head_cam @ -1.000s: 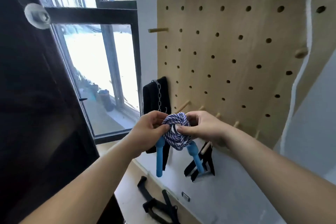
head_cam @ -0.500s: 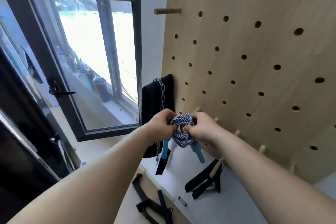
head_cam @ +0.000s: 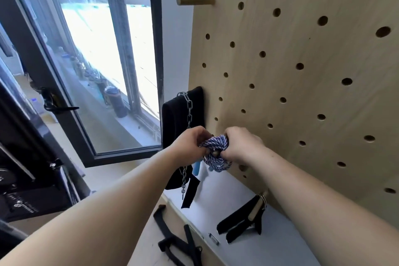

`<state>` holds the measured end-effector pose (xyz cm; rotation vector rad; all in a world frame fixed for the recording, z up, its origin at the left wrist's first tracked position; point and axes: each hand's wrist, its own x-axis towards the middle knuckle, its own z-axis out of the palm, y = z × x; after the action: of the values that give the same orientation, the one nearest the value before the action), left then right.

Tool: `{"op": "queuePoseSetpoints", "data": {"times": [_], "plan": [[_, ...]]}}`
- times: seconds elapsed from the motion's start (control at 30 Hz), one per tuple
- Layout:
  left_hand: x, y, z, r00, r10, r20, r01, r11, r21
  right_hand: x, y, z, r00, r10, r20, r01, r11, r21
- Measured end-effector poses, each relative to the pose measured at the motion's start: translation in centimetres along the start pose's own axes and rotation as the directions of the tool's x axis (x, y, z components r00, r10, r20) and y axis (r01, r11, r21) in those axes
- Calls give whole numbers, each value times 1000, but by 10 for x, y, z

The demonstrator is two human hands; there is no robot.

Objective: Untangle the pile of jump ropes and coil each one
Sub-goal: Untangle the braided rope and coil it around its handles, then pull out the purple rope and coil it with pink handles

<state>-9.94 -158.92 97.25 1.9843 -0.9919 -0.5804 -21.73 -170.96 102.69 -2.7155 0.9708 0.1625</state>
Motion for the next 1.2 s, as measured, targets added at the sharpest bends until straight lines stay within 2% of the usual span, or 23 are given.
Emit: {"op": "queuePoseSetpoints", "data": {"times": [0.1, 0.23, 0.33, 0.5, 0.6, 0.77, 0.9, 0.97, 1.07, 1.13, 1.2], "plan": [[14, 4, 7, 999, 7, -35, -7, 1000, 27, 5, 16, -5, 995, -8, -99, 3, 999, -50], [30, 17, 15, 990, -12, -142, 38, 982, 184, 5, 28, -3, 964, -24, -265, -8, 993, -121], [37, 19, 22, 987, -96, -126, 105, 993, 60, 4, 34, 1, 923, -76, -377, 4, 982, -189], [38, 23, 30, 986, -164, -36, 153, 965, -212, 7, 40, 6, 953, -35, -300, 5, 995, -99], [26, 21, 29, 974, -227, 20, 221, 923, -315, 2, 35, 6, 970, -16, -243, 1, 998, -61], [-28, 4, 29, 924, -300, -239, 219, 924, -313, -28, 29, -2, 955, -111, -275, 83, 990, -112], [-107, -3, 39, 886, -320, -336, 191, 911, -366, -70, 5, 21, 930, -225, -291, 220, 974, -49], [-155, -13, 50, 868, -345, -358, 195, 899, -392, -94, -8, 48, 933, -288, -216, 289, 957, -27], [-233, -38, 75, 842, -409, -351, 254, 876, -411, -128, -20, 102, 931, -364, 41, 366, 928, -74], [-288, -56, 92, 814, -470, -342, 299, 843, -446, -154, -27, 141, 885, -394, 247, 427, 899, -93], [-344, -69, 109, 777, -530, -340, 346, 811, -473, -183, -39, 179, 799, -436, 414, 505, 861, -66]]}}
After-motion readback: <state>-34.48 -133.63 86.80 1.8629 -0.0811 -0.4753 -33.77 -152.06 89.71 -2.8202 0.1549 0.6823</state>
